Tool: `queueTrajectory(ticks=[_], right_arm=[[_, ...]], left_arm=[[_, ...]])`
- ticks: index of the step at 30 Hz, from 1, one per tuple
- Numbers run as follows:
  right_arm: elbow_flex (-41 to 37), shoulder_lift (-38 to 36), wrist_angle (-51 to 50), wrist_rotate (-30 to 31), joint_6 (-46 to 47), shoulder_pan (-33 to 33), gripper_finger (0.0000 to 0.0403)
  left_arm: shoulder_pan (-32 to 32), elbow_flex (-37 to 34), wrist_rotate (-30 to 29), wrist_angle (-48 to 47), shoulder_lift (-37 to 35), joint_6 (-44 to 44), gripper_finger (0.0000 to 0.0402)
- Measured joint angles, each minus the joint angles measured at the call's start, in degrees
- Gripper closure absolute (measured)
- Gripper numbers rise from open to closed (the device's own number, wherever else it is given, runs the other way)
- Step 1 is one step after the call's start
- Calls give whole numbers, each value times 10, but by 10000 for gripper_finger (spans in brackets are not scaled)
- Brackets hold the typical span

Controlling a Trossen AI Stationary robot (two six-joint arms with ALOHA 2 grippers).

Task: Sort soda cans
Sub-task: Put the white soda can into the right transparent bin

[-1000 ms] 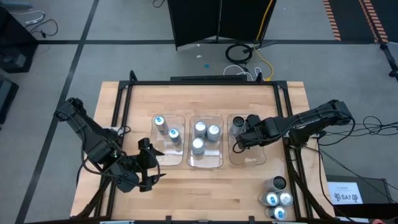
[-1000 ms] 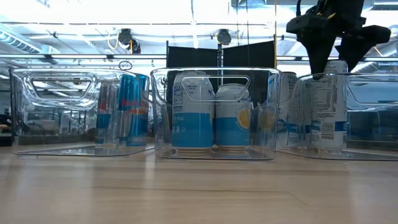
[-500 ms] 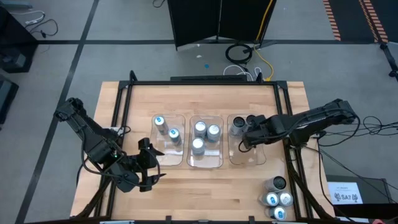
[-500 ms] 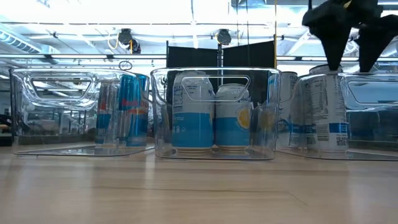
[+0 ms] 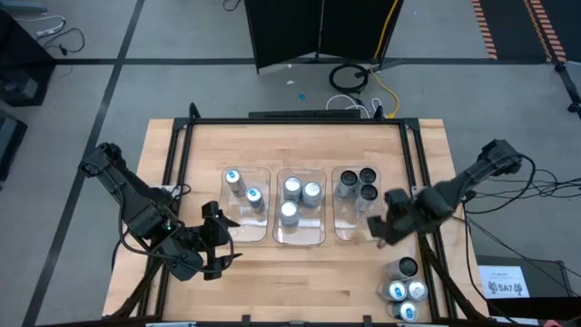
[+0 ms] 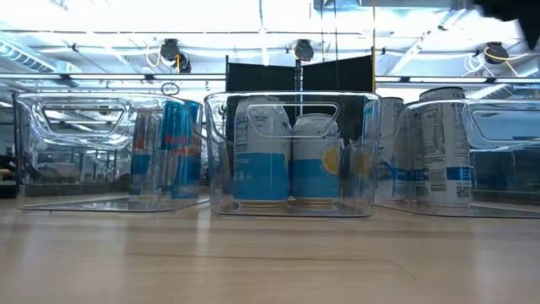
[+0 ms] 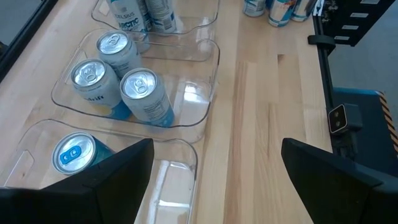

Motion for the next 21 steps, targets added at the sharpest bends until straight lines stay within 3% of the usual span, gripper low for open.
queueTrajectory(ticks=[10,21], right_arm=[[0,44,-4,-15,223,184,50],[0,96,58,-54,225,209,51]], left_arm=[[0,0,0,0,0,0,41],[0,0,-4,0,0,1,41]])
